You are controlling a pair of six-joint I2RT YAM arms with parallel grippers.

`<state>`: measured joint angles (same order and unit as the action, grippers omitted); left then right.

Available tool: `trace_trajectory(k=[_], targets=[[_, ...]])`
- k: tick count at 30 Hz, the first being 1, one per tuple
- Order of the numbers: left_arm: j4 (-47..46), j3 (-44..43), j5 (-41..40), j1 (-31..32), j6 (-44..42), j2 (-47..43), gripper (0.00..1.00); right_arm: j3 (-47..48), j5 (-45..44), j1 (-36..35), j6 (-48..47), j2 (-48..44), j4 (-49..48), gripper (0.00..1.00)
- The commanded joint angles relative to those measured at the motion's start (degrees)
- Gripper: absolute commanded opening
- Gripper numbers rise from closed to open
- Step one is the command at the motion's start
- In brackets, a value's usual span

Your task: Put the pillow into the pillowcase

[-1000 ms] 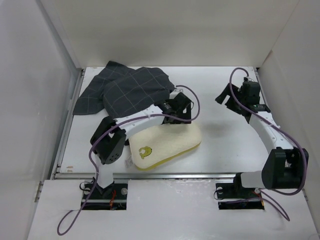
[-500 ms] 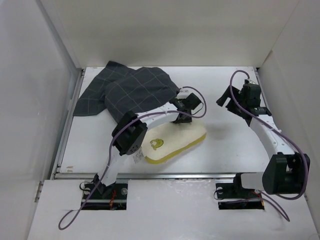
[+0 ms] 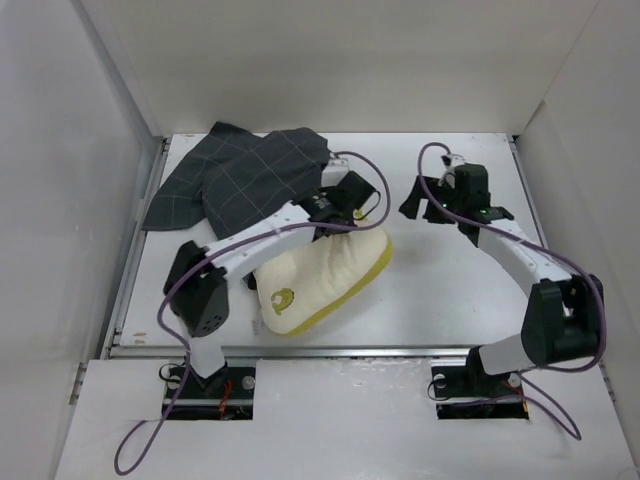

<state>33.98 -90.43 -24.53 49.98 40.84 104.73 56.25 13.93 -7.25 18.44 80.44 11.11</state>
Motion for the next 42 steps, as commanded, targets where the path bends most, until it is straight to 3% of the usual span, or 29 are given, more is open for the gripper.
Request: trace_trajectory(k=[1, 5, 10, 17, 23, 26, 27, 30, 34, 37, 42], targets=[[5.0, -1.9, -10.6, -2.4, -0.8, -12.1, 0.00, 3.7, 4.6, -6.1, -6.5, 3.3, -8.5, 0.91], [10.0, -3.1, -13.3, -2.4, -0.1, -15.6, 0.00, 6.6, 2.2, -12.5, -8.5, 8.1, -14.9, 0.91], [14.9, -4.1, -15.9, -3.0, 1.5, -17.8, 0.00, 13.1, 5.8, -16.0, -5.8, 14.6, -25.9, 0.91], [14.9, -4.1, -14.1, -4.8, 0.2, -21.2, 0.00, 24.2, 12.2, -19.7, -4.5, 26.5, -29.4, 0.89], [13.8, -4.1, -12.8, -6.6, -0.9, -22.4, 0.00, 24.4, 17.9, -22.9, -6.5, 29.9, -31.8, 0.88], [13.8, -4.1, -12.8, -7.2, -1.6, -22.4, 0.00, 23.8, 13.5, -24.6, -6.5, 31.2, -32.3, 0.86], [13.8, -4.1, -12.8, -7.2, -1.6, -22.9, 0.00, 25.6, 10.5, -24.6, -6.0, 31.7, -32.3, 0.83], [13.8, -2.9, -12.3, -7.7, -2.1, -23.4, 0.00, 28.6, 5.9, -24.6, -3.6, 34.7, -33.4, 0.57], [12.8, -0.8, -12.3, -8.2, -2.1, -24.6, 0.00, 38.7, 2.4, -24.6, -2.7, 39.7, -32.3, 0.46], [10.2, 1.8, -11.1, -8.8, -2.7, -26.3, 0.00, 40.6, 3.2, -24.0, -2.2, 41.3, -30.9, 0.00], [4.1, 6.1, -6.8, -11.8, -4.8, -26.6, 0.00, 29.4, 13.3, -23.3, -3.8, 33.8, -32.1, 0.00]])
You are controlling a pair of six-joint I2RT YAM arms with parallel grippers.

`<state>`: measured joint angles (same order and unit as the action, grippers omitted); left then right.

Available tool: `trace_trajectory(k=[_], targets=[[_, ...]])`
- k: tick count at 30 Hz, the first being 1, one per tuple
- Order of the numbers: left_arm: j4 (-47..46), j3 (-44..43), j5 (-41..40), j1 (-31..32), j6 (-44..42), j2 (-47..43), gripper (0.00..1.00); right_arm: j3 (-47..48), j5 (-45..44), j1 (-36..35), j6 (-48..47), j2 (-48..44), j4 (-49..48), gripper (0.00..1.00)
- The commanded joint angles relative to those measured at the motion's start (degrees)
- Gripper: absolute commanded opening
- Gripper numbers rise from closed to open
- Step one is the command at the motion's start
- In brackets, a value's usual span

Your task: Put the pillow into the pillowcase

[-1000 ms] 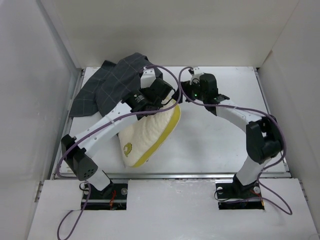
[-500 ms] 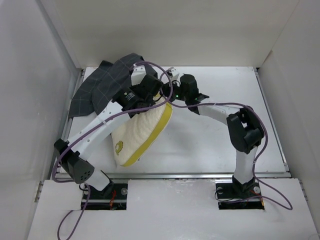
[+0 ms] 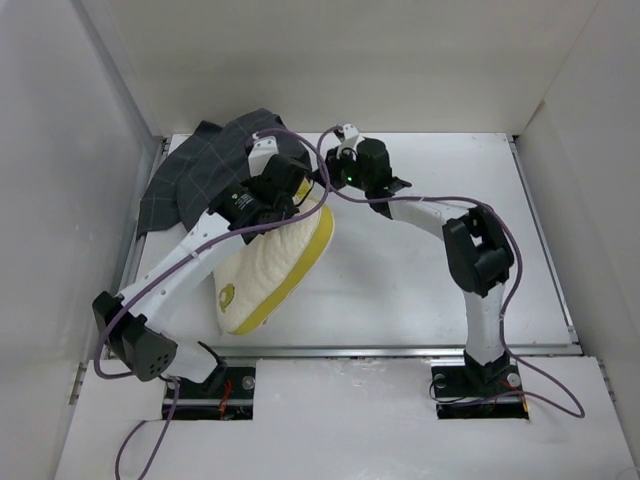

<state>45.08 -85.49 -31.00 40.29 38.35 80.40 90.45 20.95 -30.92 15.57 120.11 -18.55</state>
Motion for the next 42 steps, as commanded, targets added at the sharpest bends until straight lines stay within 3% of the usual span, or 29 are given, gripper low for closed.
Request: trace_trajectory(k=[1, 4, 7, 10, 13, 17, 19, 22, 23, 24, 30, 36, 42], targets=[[-8.4, 1.1, 0.5, -2.8, -2.3, -0.6, 0.00, -7.6, 8.0, 0.3, -2.1, -10.6, -1.7, 0.00], [-13.8, 2.3, 0.0, -5.5, -2.3, 5.2, 0.00, -20.3, 12.5, 0.3, -2.1, -21.4, -0.9, 0.00], [-13.8, -2.8, -5.2, -7.6, 0.6, 11.5, 0.00, -32.5, 15.7, -0.7, 0.3, -30.3, 1.3, 0.00], [-9.8, -10.9, -7.7, -9.0, 1.5, 19.2, 0.00, -42.4, 12.9, -2.4, 4.2, -42.5, 0.7, 0.00], [-7.4, -13.9, -4.8, -8.1, -0.5, 19.7, 0.00, -42.0, 5.9, -2.9, 3.2, -44.9, 2.3, 0.00], [-11.4, -5.6, -5.4, -3.9, -2.6, 9.6, 0.00, -33.5, 2.3, -1.1, -1.2, -38.6, 11.9, 0.00], [-13.7, -1.7, -0.1, -2.0, -4.9, 2.9, 0.00, -33.5, 0.6, 0.1, -1.2, -38.6, 11.9, 0.00], [-16.7, -0.2, 5.7, 0.4, -8.4, -2.9, 0.00, -32.1, -10.1, 1.9, -1.2, -40.9, 13.8, 0.00], [-16.7, -0.9, 6.4, 1.2, -9.0, -3.6, 0.00, -31.4, -10.9, 1.9, -1.2, -40.9, 14.5, 0.03], [-15.7, -1.6, 6.9, 2.0, -9.8, -4.1, 0.00, -30.2, -10.9, 2.5, -2.1, -40.3, 14.5, 0.17], [-11.9, -5.1, 13.6, 5.8, -13.6, -7.2, 0.00, -25.2, -1.1, 2.5, -7.3, -33.1, 12.5, 0.37], [-8.3, -8.3, 17.7, 6.5, -13.9, -7.9, 0.00, -24.5, 2.3, 2.0, -9.5, -32.6, 7.1, 0.77], [-7.1, -8.9, 17.6, 7.0, -12.7, -7.9, 0.00, -22.4, 13.5, 1.4, -9.8, -27.4, 1.4, 0.83]])
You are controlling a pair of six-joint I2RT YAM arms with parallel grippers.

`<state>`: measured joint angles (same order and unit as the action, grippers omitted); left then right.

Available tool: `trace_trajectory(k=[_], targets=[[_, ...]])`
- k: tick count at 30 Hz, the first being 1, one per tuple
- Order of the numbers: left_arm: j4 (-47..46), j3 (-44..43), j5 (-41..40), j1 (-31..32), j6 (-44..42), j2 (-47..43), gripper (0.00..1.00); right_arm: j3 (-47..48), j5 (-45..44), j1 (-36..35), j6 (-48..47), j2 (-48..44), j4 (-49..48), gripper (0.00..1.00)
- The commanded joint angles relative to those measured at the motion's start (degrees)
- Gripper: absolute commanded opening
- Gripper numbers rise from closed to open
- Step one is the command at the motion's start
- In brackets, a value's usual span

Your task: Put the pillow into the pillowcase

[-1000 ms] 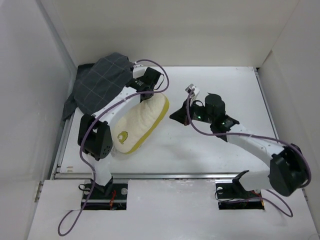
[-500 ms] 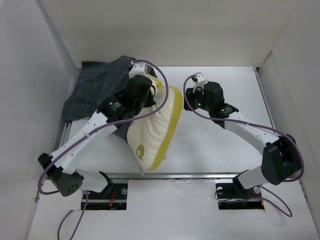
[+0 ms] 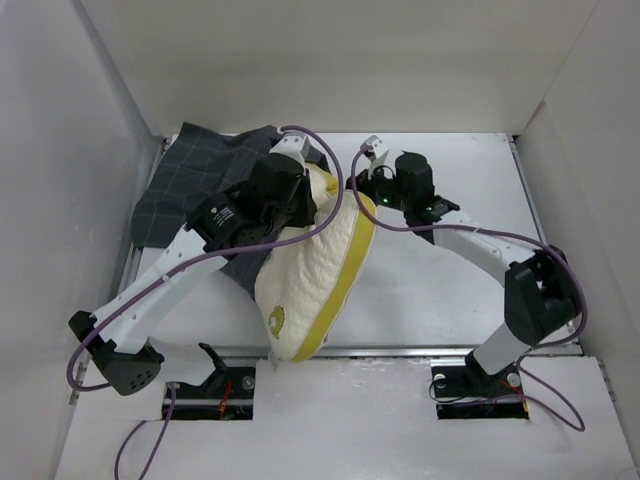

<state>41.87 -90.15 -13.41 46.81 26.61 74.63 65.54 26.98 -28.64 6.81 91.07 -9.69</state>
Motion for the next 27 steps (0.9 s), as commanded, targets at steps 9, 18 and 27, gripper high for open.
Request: trace_trajectory(k=[9, 18, 27], targets=[[-2.8, -3.2, 1.2, 0.5, -0.4, -3.8, 0.00, 10.1, -12.6, -2.9, 6.3, 11.4, -16.7, 0.77], [-2.8, -0.3, -0.8, 0.5, 0.1, -6.2, 0.00, 20.7, -7.9, -1.3, 11.3, 20.8, -21.5, 0.00], [-6.0, 3.8, -9.8, -4.5, 1.7, -0.8, 0.00, 0.5, 2.2, -0.2, 11.3, 3.5, -23.0, 0.00]])
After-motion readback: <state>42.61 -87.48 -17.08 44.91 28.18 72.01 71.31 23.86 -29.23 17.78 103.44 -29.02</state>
